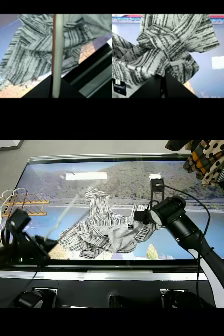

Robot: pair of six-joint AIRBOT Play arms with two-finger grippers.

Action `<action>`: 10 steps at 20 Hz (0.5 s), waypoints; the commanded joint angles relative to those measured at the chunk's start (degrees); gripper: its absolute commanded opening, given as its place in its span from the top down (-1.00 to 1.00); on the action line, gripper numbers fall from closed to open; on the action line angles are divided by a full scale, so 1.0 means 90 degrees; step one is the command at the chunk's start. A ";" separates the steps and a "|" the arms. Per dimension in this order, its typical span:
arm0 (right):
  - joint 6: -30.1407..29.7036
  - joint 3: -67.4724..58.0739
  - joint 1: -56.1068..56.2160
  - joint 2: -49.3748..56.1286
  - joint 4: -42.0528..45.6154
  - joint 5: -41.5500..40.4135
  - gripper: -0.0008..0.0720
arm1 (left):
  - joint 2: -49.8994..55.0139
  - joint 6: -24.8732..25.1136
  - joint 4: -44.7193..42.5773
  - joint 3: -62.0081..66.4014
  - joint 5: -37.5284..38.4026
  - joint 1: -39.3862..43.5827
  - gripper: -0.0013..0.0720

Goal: Fold the clothes and pants, and hang the long-sleeved shirts on hangers.

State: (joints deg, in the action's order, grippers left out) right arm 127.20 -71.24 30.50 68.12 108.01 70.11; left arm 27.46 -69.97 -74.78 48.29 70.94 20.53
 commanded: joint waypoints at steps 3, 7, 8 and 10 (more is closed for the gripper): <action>0.0245 0.0002 0.0005 0.0005 0.0100 0.0032 0.87 | -0.0483 -0.0522 0.0049 -0.0282 0.0886 0.1146 0.89; 0.0386 0.0002 0.0005 0.0002 0.0236 0.0080 0.87 | -0.0486 -0.0855 0.0046 -0.0287 0.1010 0.1307 0.89; 0.0457 0.0002 0.0005 0.0002 0.0308 0.0114 0.87 | -0.0486 -0.0855 0.0046 -0.0287 0.1124 0.1307 0.89; 0.0515 0.0002 0.0005 0.0002 0.0427 0.0158 0.87 | -0.0486 -0.0850 0.0049 -0.0287 0.1394 0.1307 0.89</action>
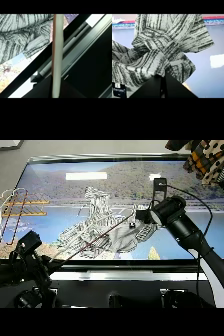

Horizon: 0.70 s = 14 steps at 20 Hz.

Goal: Fold the clothes and pants, and hang the long-sleeved shirts on hangers.

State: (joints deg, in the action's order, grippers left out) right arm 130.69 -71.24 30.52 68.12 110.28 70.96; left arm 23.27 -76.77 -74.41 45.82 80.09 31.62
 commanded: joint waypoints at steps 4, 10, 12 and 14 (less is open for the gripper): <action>0.0134 0.0002 0.0002 0.0002 0.0260 0.0046 0.87 | -0.0019 -0.0087 0.0185 -0.0012 0.0549 0.0102 0.89; 0.0197 -0.0012 0.0002 -0.0002 0.0248 -0.0250 0.87 | 0.0080 0.0199 0.0602 -0.0134 0.0529 0.0109 0.88; 0.0194 -0.0012 0.0002 -0.0002 0.0245 -0.0233 0.87 | 0.0138 0.0202 0.0641 -0.0160 0.0372 0.0109 0.88; 0.0187 -0.0012 0.0005 -0.0005 0.0194 -0.0231 0.87 | 0.0272 0.0393 0.0629 -0.0163 0.0022 0.0109 0.89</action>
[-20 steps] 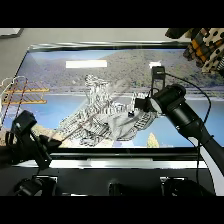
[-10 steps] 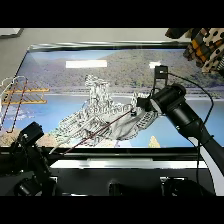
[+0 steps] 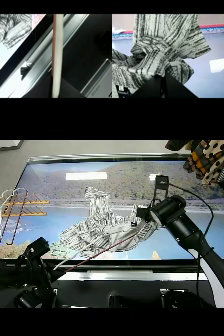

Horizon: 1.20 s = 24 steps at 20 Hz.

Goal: Fold the clothes and pants, and hang the long-sleeved shirts on hangers.

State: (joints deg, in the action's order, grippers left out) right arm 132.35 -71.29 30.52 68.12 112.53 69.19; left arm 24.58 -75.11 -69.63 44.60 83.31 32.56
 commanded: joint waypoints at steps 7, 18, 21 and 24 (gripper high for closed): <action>-0.0189 -0.0063 0.0005 -0.0471 -0.0282 -0.0233 0.87 | 0.1413 0.1008 0.0503 -0.0022 -0.1253 0.0005 0.88; -0.1032 -0.1562 0.0007 -0.0639 -0.1192 0.0423 0.87 | 0.2521 0.1469 0.1207 -0.0019 -0.3254 0.0036 0.89; -0.1069 -0.1627 0.0010 -0.0631 -0.1212 0.0478 0.87 | 0.2713 0.1972 0.1630 -0.0017 -0.3366 0.0175 0.89; -0.1069 -0.1634 0.0010 -0.0639 -0.1302 0.0486 0.87 | 0.2939 0.1972 0.1630 -0.0019 -0.3490 0.0355 0.88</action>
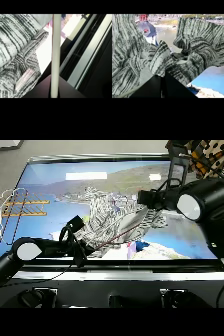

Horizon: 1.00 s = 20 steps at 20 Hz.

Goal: Fold the clothes and pants, and hang the long-sleeved shirts on hangers.

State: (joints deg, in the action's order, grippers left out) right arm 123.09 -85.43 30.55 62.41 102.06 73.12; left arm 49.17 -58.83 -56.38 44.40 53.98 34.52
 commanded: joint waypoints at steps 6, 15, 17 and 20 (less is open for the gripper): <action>0.0056 -0.0102 0.0007 0.0002 0.0969 0.0250 0.87 | 0.0457 0.0542 0.0680 0.0036 -0.0372 0.0393 0.89; -0.0274 -0.0102 0.0010 -0.0124 0.0029 0.0197 0.87 | 0.0787 0.0544 0.0845 0.0080 -0.0971 0.0423 0.88; -0.0274 -0.0102 0.0010 -0.0284 -0.0002 0.0192 0.87 | 0.0942 0.0546 0.0869 0.0211 -0.1025 0.0423 0.89; -0.0272 -0.0102 0.0007 -0.0374 -0.0061 0.0189 0.87 | 0.1197 0.0731 0.0891 0.0469 -0.0996 0.0500 0.89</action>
State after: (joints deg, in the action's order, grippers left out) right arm 120.92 -86.30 30.57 59.90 103.04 74.85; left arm 58.04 -53.45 -48.86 46.89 45.91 38.54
